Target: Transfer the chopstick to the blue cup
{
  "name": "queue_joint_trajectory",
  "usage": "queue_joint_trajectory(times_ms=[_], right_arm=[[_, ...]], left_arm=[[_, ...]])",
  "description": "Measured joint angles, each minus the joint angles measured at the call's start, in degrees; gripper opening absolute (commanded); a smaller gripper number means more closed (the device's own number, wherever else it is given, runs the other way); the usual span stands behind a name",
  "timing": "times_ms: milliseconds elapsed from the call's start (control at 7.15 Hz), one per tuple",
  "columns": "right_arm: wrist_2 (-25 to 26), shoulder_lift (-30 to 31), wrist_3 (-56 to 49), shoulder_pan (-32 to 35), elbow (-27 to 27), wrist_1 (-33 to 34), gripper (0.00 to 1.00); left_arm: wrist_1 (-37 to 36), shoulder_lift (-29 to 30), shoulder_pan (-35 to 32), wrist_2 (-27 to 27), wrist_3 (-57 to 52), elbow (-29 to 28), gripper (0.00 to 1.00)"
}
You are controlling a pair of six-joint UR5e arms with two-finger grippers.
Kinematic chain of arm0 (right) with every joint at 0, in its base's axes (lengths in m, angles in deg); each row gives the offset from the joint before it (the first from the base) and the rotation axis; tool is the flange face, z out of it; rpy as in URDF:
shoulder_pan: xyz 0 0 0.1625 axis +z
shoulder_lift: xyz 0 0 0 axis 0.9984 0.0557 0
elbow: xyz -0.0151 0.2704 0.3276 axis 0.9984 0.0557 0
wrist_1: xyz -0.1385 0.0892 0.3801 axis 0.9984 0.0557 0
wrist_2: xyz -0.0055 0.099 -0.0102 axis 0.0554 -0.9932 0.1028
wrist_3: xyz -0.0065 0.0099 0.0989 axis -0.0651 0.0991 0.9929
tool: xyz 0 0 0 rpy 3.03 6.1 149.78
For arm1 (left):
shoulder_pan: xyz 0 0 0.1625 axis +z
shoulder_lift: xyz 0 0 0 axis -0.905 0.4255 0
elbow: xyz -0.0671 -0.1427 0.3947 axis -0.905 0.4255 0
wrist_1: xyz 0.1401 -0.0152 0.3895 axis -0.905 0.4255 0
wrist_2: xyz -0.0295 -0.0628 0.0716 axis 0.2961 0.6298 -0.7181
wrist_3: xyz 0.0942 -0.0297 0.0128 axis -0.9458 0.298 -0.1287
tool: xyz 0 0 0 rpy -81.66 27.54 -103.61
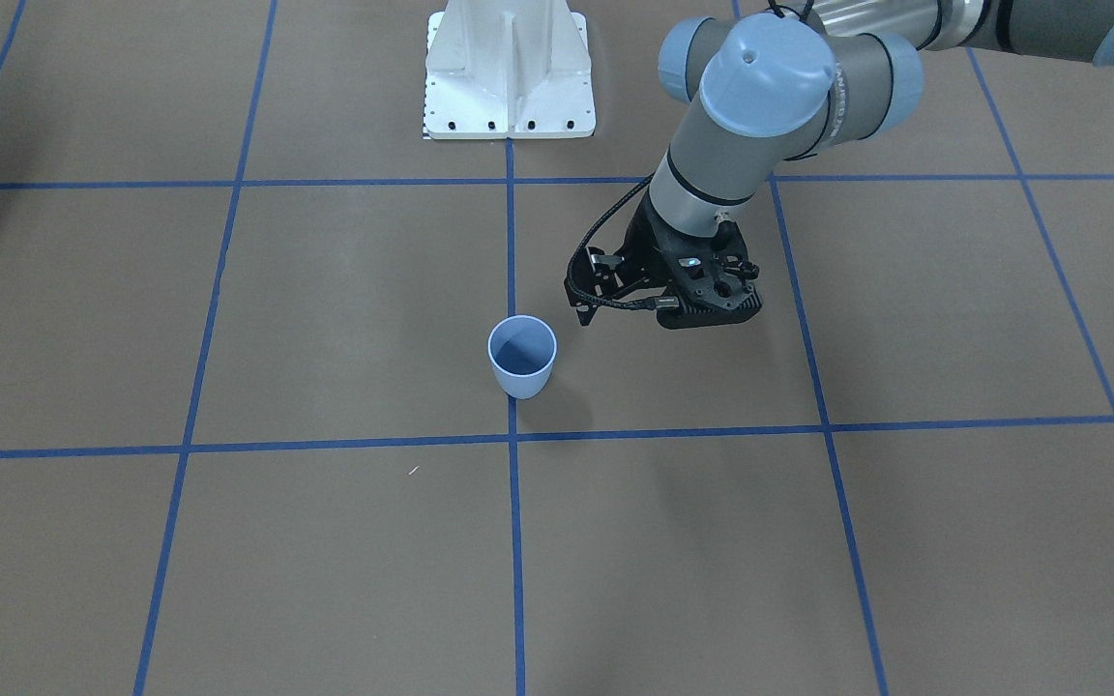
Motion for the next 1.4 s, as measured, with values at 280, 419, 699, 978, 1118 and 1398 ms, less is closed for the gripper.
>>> queue_joint_trajectory(times_ms=[280,419,699,978,1118,1398], right_arm=[[1.95,-0.44,0.00,2.49,-0.38,1.42,0.00],[2.57,-0.79,0.01,3.13,-0.54,1.79,0.00],[2.92,-3.47,0.07,3.77,-1.00,4.91,0.00],[3.69,-8.02,0.08,4.67,-2.41,11.60,0.00],[3.99,-9.65,0.07,5.14,-3.21,14.28,0.00],[4.16,-12.39,0.01,6.16,-5.34,19.63,0.00]], left_arm=[[0.00,0.00,0.03,0.00,0.00,0.02,0.98],[0.00,0.00,0.03,0.00,0.02,0.02,0.98],[0.00,-0.13,0.02,0.00,0.08,0.02,0.98],[0.00,-0.29,-0.04,0.00,0.09,-0.03,0.98],[0.00,-0.32,-0.05,0.00,0.09,-0.06,0.98],[0.00,-0.46,-0.09,0.00,0.07,-0.15,0.98]])
